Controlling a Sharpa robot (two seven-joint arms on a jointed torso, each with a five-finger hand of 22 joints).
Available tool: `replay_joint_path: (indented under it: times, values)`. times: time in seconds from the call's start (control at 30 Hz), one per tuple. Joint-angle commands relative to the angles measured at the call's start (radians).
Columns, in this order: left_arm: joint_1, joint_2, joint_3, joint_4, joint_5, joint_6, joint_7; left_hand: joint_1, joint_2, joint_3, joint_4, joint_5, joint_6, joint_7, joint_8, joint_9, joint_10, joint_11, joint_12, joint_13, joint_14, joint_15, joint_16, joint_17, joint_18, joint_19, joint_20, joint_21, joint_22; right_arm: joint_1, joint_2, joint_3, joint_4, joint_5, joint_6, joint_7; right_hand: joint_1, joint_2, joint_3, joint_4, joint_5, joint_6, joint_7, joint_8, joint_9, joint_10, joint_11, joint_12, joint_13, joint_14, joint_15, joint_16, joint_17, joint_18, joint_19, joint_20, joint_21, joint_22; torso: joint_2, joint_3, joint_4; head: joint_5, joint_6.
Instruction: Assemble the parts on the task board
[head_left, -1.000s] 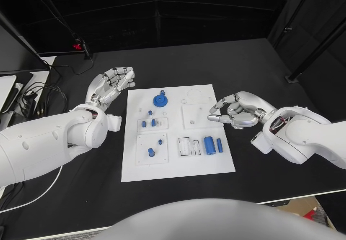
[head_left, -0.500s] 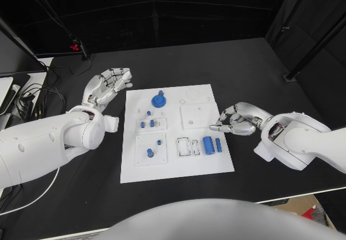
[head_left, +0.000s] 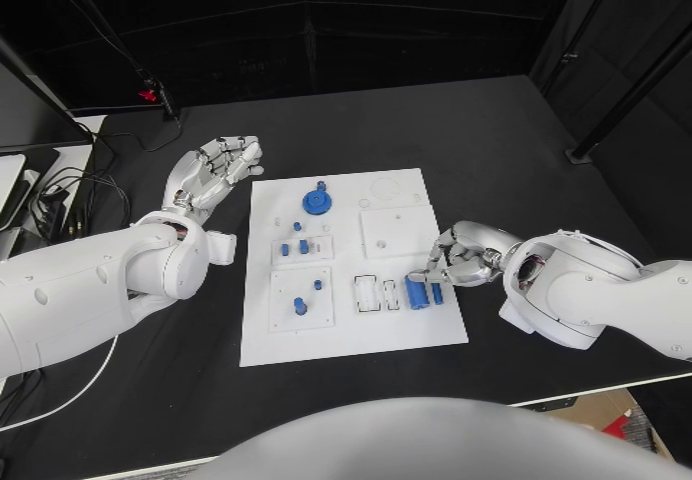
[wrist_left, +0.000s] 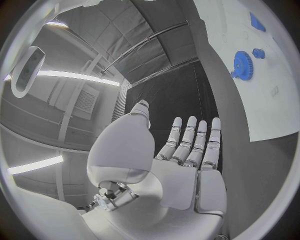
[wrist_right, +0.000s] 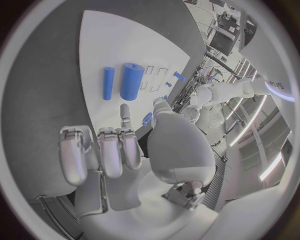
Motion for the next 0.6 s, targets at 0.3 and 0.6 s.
replay_joint_path:
  times: [0.3,0.6]
  values:
    - [0.001,-0.003,0.001,0.002,0.0,0.005,0.126,-0.001,0.009,0.001,-0.001,0.007,-0.006,0.142,0.007,-0.001,-0.006,0.0,0.004,-0.001,-0.006,0.002,0.004,-0.001,-0.001,0.005,-0.001,0.002,0.0,-0.002,0.027,0.0,0.0,-0.095,0.068,-0.114,-0.006,-0.007,-0.003,0.001,-0.004,0.005,-0.01,0.014,0.006,0.105,-0.008,0.003,0.263,0.104,-0.007,0.002,0.263,-0.007,0.104,-0.007,0.003,0.263,-0.002,-0.0006,0.0009,-0.001,0.0]
    - [0.001,-0.003,0.001,0.0,0.0,0.01,0.127,0.0,0.01,0.001,-0.001,0.007,-0.007,0.142,0.007,-0.001,-0.006,0.0,0.005,-0.002,-0.006,0.002,0.006,-0.002,-0.001,0.005,-0.001,0.002,-0.001,-0.012,0.058,0.0,-0.006,-0.151,0.096,-0.146,-0.031,0.007,-0.007,0.002,-0.015,0.008,-0.014,0.022,0.01,0.105,-0.012,0.003,0.263,0.104,-0.011,0.002,0.263,-0.007,0.104,-0.01,0.003,0.263,-0.002,0.0,0.0025,0.001,0.0]
